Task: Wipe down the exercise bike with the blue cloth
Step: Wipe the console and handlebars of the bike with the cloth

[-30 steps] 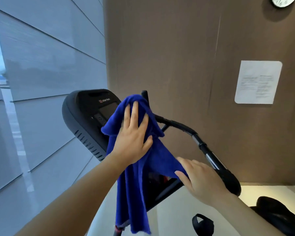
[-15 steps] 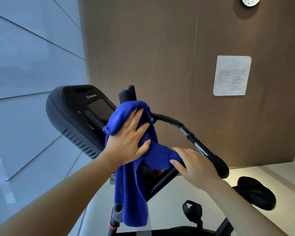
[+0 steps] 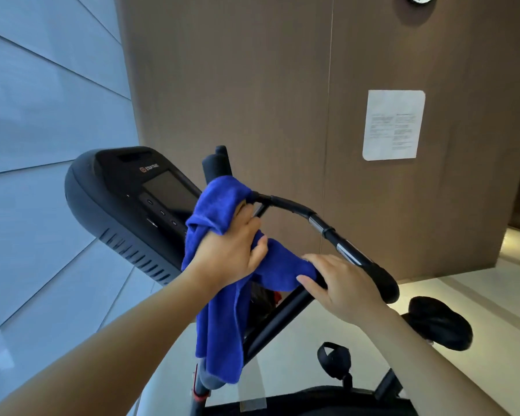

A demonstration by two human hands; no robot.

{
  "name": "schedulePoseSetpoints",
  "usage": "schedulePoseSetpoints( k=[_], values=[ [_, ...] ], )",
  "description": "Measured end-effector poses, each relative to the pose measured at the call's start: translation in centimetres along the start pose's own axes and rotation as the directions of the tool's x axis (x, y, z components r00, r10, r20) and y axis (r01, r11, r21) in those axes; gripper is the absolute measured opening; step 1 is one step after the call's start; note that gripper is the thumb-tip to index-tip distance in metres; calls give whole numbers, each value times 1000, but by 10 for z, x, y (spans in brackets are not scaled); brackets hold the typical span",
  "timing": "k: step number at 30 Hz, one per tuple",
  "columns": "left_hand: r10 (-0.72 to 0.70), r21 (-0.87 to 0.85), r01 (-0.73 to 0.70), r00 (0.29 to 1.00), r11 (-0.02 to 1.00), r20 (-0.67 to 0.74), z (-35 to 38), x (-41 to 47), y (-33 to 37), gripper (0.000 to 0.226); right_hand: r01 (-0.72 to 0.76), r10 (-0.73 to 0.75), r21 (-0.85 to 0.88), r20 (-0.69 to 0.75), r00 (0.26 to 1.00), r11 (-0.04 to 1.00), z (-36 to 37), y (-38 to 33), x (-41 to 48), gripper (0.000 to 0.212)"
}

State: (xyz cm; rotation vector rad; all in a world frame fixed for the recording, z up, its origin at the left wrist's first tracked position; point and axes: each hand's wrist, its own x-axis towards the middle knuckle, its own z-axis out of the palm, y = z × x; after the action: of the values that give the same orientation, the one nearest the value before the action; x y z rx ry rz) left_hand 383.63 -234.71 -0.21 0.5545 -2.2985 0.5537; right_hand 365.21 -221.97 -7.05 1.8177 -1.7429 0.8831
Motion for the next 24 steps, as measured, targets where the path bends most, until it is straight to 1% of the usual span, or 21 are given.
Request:
schedulePoseSetpoints(
  k=[2,3,5,6,7,9,11,12,14,16,17,20,22,24],
  values=[
    [25,-23,-25,999,999,21,3,-8,6,37,-4,4,4,6,1000,1000,1,1,1,40],
    [67,3,-67,996,998,53,0,-8,4,41,-9,9,8,8,1000,1000,1,1,1,40],
    [187,83,-198,975,977,123,-15,2,-10,52,-5,5,5,10,1000,1000,1,1,1,42],
    [227,105,-242,964,965,136,-24,10,-20,55,1,-1,3,12,1000,1000,1,1,1,43],
    [237,133,-253,964,958,124,-33,18,-30,56,5,-5,6,13,1000,1000,0,1,2,45],
    [170,226,-177,984,958,51,-43,30,-42,56,7,-7,19,12,1000,1000,0,2,2,44],
    [99,245,-97,995,965,1,-42,32,-34,53,6,-6,16,9,1000,1000,1,1,2,43],
    [87,202,-81,996,976,-19,-35,29,-28,50,2,-3,20,8,1000,1000,1,2,2,43],
    [89,34,-87,995,996,-50,-18,17,-17,42,-10,10,39,6,1000,999,2,3,0,44],
    [82,-119,-90,994,989,-65,-4,-1,-9,33,-26,25,53,19,1000,998,3,5,-1,47],
    [65,-169,-75,996,983,-63,0,-9,-5,30,-31,30,54,25,999,998,3,4,-1,48],
    [8,-238,-25,997,971,-72,2,-19,7,23,-66,64,89,31,997,994,0,1,0,52],
    [24,-250,-41,997,967,-74,-3,-18,9,19,-109,110,156,0,994,982,-4,-4,4,57],
    [55,-302,-64,998,951,-39,-10,-16,4,21,-77,89,201,-48,995,977,-6,-21,10,62]
  ],
)
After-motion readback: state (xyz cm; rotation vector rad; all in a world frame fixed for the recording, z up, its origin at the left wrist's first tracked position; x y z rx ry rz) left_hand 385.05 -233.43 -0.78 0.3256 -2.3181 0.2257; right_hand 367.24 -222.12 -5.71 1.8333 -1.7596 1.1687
